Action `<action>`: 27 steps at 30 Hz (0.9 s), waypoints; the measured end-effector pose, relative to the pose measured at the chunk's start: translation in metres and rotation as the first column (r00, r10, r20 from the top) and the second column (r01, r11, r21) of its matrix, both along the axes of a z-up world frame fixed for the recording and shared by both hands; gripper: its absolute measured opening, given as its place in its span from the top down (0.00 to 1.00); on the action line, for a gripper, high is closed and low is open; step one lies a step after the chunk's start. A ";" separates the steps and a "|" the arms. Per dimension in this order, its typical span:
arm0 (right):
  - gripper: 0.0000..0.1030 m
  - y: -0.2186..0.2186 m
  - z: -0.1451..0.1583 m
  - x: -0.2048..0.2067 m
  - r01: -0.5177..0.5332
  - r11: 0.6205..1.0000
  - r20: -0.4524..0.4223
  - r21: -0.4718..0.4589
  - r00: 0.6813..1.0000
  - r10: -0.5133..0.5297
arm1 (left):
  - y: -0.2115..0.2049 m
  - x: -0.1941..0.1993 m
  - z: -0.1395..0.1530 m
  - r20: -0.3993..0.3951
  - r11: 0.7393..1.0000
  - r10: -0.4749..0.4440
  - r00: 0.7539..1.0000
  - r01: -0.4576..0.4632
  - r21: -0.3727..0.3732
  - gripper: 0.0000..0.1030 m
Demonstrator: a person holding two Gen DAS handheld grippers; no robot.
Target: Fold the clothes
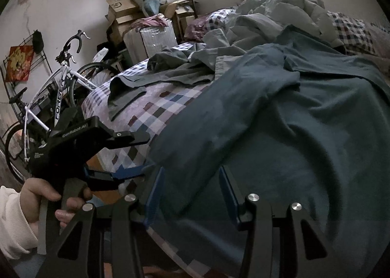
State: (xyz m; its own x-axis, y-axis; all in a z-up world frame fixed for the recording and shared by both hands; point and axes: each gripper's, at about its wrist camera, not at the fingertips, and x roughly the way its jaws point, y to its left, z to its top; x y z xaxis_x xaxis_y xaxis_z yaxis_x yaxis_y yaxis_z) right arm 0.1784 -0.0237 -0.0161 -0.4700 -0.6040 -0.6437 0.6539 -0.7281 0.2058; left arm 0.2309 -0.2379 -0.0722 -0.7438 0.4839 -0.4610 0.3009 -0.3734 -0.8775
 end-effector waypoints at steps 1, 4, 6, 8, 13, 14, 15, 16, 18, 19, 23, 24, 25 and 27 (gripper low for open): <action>0.52 -0.002 -0.001 0.001 -0.002 1.000 -0.003 0.003 1.000 0.002 | 0.000 0.000 0.001 0.001 1.000 -0.004 1.000 0.004 -0.007 0.19; 0.52 -0.007 -0.002 0.002 -0.009 1.000 -0.012 0.012 1.000 0.009 | 0.001 -0.002 0.002 0.003 1.000 -0.007 1.000 0.007 -0.010 0.19; 0.52 -0.009 -0.004 0.003 -0.010 1.000 -0.013 0.018 1.000 0.011 | -0.002 -0.006 0.000 0.005 1.000 -0.001 1.000 0.001 0.006 0.19; 0.52 -0.011 -0.006 0.003 -0.012 1.000 -0.011 0.020 1.000 0.012 | -0.005 -0.008 -0.001 0.002 1.000 0.010 1.000 -0.010 0.029 0.19; 0.52 -0.019 -0.009 0.008 -0.014 0.999 -0.038 0.049 0.999 0.016 | -0.011 0.006 0.020 -0.139 0.998 0.054 0.989 -0.050 0.035 0.19; 0.52 -0.020 -0.009 0.009 -0.017 0.998 -0.047 0.056 0.999 0.019 | -0.011 0.006 0.024 -0.164 0.998 0.053 0.985 -0.048 0.034 0.19; 0.52 -0.023 -0.010 0.011 -0.024 0.997 -0.061 0.068 0.998 0.028 | -0.011 0.005 0.025 -0.174 0.998 0.048 0.984 -0.040 0.046 0.19; 0.52 -0.026 -0.010 0.013 -0.032 0.996 -0.074 0.079 0.997 0.038 | -0.011 0.004 0.023 -0.171 0.998 0.044 0.984 -0.035 0.060 0.19; 0.52 -0.033 -0.012 0.019 -0.050 0.993 -0.105 0.104 0.993 0.061 | -0.011 0.000 0.021 -0.164 0.996 0.044 0.986 -0.031 0.082 0.20; 0.52 -0.037 -0.013 0.021 -0.060 0.992 -0.115 0.115 0.991 0.073 | -0.012 0.000 0.021 -0.166 0.996 0.047 0.985 -0.033 0.087 0.20; 0.52 -0.056 -0.021 0.032 -0.100 0.978 -0.173 0.183 0.976 0.132 | -0.012 0.000 0.024 -0.198 0.996 0.023 0.980 -0.005 0.092 0.20; 0.52 -0.060 -0.024 0.035 -0.110 0.973 -0.186 0.202 0.971 0.148 | -0.012 -0.001 0.026 -0.208 0.995 0.015 0.978 0.005 0.095 0.20; 0.52 -0.064 -0.027 0.037 -0.116 0.969 -0.197 0.217 0.967 0.160 | -0.012 -0.002 0.027 -0.218 0.995 0.008 0.976 0.014 0.102 0.20; 0.52 -0.072 -0.032 0.041 -0.128 0.960 -0.219 0.249 0.958 0.185 | -0.011 -0.002 0.029 -0.236 0.993 -0.008 0.972 0.036 0.112 0.20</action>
